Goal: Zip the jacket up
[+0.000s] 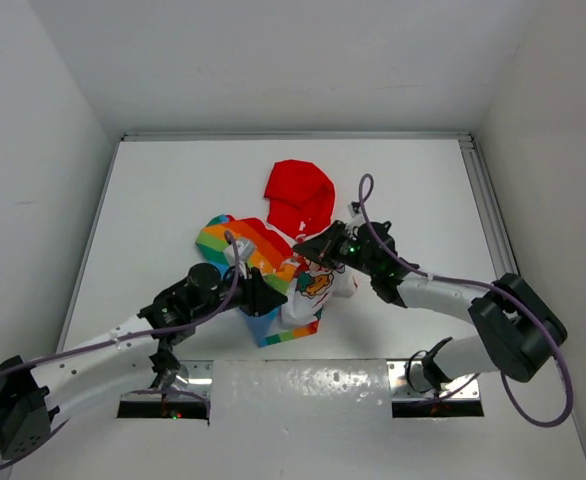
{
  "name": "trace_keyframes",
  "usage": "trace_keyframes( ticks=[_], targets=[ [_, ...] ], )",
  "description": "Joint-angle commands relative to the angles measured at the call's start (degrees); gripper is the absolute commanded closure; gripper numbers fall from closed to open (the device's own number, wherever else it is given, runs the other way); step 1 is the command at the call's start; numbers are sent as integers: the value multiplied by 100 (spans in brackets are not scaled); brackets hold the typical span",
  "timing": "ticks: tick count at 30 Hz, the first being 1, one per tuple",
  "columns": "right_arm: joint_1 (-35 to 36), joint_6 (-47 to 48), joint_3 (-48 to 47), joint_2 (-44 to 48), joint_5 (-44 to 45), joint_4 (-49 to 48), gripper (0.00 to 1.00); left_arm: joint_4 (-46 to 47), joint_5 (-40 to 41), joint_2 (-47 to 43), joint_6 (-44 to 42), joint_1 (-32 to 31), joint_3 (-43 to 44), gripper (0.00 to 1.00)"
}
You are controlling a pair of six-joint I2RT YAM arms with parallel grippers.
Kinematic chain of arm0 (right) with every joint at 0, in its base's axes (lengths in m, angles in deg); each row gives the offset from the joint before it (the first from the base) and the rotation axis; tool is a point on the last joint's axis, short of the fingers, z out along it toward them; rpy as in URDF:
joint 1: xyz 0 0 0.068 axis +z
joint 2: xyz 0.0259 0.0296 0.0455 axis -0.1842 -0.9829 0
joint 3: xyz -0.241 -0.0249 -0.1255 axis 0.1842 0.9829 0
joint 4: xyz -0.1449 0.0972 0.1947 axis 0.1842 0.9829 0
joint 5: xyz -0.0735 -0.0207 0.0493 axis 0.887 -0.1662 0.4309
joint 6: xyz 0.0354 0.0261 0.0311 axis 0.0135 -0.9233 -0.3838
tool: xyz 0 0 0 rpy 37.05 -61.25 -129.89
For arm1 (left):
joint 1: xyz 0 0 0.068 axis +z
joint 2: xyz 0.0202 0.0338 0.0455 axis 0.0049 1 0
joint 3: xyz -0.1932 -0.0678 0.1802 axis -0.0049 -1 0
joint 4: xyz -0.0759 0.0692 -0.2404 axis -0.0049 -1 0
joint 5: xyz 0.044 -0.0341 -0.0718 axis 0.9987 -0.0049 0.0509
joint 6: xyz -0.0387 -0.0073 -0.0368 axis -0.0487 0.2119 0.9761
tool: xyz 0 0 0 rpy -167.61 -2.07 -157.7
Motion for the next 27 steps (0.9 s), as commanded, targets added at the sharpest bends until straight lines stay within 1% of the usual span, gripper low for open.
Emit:
trace_keyframes(
  ticks=[1,3,5,7,8,9,10,11,12,13,14,15,17,18,21,22,23,25,26,27],
  targets=[
    [-179,295,163,478,738,-536,100,-423,120,-444,160,-149,23,68],
    [-179,436,286,697,826,-439,100,-476,297,-637,257,-149,40,54],
    [-179,541,304,812,844,-333,100,-511,350,-682,300,-149,92,49],
    [-179,577,374,980,835,-333,100,-729,753,-682,379,-149,171,46],
    [-179,612,409,1102,792,-281,100,-1097,1512,-700,615,-149,172,47],
    [-179,621,444,1103,748,-245,100,-1100,1520,-674,791,-149,163,52],
    [-179,621,497,1234,704,-228,100,-1535,2477,-621,1289,-114,154,62],
    [-179,621,558,1313,677,-219,100,-1766,2904,-517,1555,-61,146,65],
    [-179,621,698,1401,651,-158,100,-2038,3352,-263,1758,192,145,67],
    [-179,690,752,1602,633,-88,100,-2075,3391,-139,1943,394,137,72],
    [-179,726,796,1709,616,9,100,-2050,3331,89,1953,657,84,74],
    [-179,770,883,1814,598,175,100,-1875,3113,152,1953,1199,40,76],
    [-179,832,963,2087,519,352,100,-1629,3040,205,1883,1616,-117,75],
    [-187,832,1059,2157,501,370,100,-1471,3162,205,1857,1853,-127,74],
    [-170,946,1122,2316,475,589,100,-1294,3356,406,1751,1943,-48,65],
    [-170,955,1130,2316,414,590,100,-1276,3374,538,1725,1952,-22,63],
    [-170,937,1148,2246,378,512,100,-1215,3383,861,1707,1978,-4,62],
    [-161,911,1183,2132,299,388,100,-821,3199,1275,1655,2127,-30,71],
    [-161,876,1192,2079,282,275,100,-488,3024,1773,1567,2215,-22,78],
    [-144,884,1183,1966,255,230,100,-50,2666,2057,1506,2329,22,84]
  ],
)
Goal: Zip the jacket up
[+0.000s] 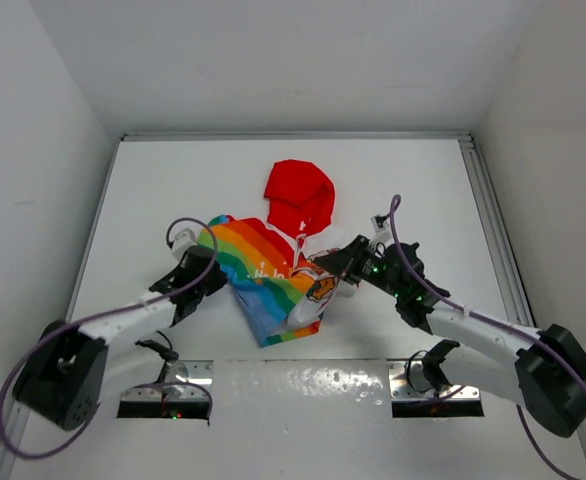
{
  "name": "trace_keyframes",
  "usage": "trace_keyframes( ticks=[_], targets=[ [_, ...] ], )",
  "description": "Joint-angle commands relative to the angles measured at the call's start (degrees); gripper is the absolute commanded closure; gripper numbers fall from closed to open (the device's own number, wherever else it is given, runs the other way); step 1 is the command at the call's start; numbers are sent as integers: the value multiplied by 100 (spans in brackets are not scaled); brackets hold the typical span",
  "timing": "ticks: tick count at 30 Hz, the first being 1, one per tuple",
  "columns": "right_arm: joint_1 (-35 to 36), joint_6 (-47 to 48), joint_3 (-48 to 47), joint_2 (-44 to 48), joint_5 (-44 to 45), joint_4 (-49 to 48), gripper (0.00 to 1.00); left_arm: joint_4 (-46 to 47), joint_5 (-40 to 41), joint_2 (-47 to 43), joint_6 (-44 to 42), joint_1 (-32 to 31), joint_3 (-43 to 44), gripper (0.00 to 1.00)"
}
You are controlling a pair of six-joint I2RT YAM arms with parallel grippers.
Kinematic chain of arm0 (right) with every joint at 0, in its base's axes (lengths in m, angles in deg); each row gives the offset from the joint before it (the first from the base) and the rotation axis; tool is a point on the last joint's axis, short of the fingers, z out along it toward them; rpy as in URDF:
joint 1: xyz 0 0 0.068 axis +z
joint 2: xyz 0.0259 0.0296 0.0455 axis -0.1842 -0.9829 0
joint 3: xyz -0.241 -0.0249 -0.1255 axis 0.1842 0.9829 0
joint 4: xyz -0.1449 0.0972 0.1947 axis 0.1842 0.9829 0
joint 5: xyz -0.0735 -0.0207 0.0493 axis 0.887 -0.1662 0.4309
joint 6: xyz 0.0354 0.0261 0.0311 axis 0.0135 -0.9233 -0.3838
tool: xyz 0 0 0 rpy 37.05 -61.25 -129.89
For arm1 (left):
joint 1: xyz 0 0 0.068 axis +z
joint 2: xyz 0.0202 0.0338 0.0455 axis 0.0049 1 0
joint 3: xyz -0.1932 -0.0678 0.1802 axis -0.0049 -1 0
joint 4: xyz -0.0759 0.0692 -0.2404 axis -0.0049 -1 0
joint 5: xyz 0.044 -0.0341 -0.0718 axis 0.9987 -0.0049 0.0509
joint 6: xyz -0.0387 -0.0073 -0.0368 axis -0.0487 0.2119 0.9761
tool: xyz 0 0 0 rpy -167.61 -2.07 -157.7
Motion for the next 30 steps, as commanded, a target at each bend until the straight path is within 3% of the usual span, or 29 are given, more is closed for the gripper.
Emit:
trace_keyframes(
  ticks=[1,3,7,14,16,18,21,25,27,30],
  targets=[
    [31,89,-6,-219,-182,-406,100,1049,-413,1148,-189,227,347,93],
    [49,89,-76,-368,-217,-433,100,1295,-535,1687,-215,236,603,99],
    [145,72,-225,-675,-226,-565,100,1744,-597,2707,-408,236,1402,96],
    [706,-245,-664,-1572,169,-1180,100,1684,-1713,4607,-883,105,4056,95],
    [848,-332,-840,-1818,414,-1241,100,1534,-1574,4573,-1128,-27,4268,85],
    [1015,-551,-972,-2196,625,-1653,100,1323,-1355,3865,-1226,-89,3903,69],
    [1086,-746,-1061,-2653,723,-2155,100,1506,-672,2748,-1051,-98,2901,54],
    [1086,-834,-1069,-2821,890,-2305,100,1236,-536,554,-735,-142,1215,60],
    [1086,-747,-1105,-2795,960,-2156,100,840,-957,-518,-603,-220,626,73],
    [1077,-711,-1096,-2803,1126,-2155,100,611,-1756,-1689,97,-370,-87,78]
  ],
)
